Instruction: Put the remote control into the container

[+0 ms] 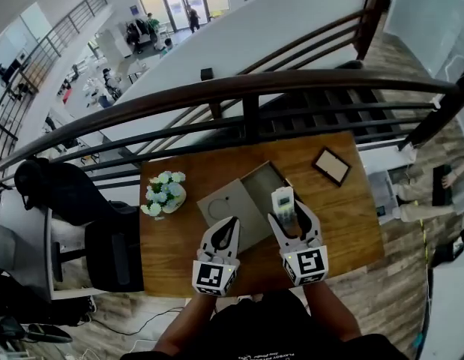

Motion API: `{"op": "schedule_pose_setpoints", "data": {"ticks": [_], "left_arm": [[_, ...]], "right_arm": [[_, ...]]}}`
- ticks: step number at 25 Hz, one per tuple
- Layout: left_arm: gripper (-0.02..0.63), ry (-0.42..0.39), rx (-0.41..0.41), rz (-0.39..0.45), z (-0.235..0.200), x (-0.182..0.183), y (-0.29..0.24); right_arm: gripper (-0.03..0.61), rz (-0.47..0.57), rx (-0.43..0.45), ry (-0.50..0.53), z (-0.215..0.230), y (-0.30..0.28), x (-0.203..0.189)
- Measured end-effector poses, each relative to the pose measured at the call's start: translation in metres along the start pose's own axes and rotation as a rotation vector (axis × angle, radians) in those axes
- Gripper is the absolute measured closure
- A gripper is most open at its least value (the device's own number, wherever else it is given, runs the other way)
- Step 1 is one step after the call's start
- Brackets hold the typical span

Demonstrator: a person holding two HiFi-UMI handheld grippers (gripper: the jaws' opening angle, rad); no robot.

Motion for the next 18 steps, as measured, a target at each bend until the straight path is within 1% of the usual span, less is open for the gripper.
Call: {"op": "schedule_pose_setpoints", "data": {"ticks": [7,11,14,18], "left_arm": [[0.607,0.032,0.069,-0.029,-0.015,-0.004,-0.019],[0.607,0.04,0.074,-0.048,-0.022,-0.016,-0.035],[0.607,0.048,0.096,-0.065,-0.026,-0.025,-0.047],[0.607,0.068,0.112,-0.08,-0.035,-0.029,-0.056]], "right_arm": [[0.305,-0.055,0.05,-0.011,0.016,-0.033,-0.015],[0.305,-0.097,0.056,-0.011,0.025,-0.051,-0.026],[0.305,-0.125,0.072,-0.015,0.034,-0.063,-0.037],[0.305,-0.153,0.095,-0.008,0.037,-0.078,-0.042]]}}
Point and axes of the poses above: the fingertips, and each gripper's own axes: y backward along the fingers, z to its right, x out of its top, the point moved 10 cm from there along y, backward along the fingers, and after that the axes turned 2 degrees about -y, right-handed, at the moved point
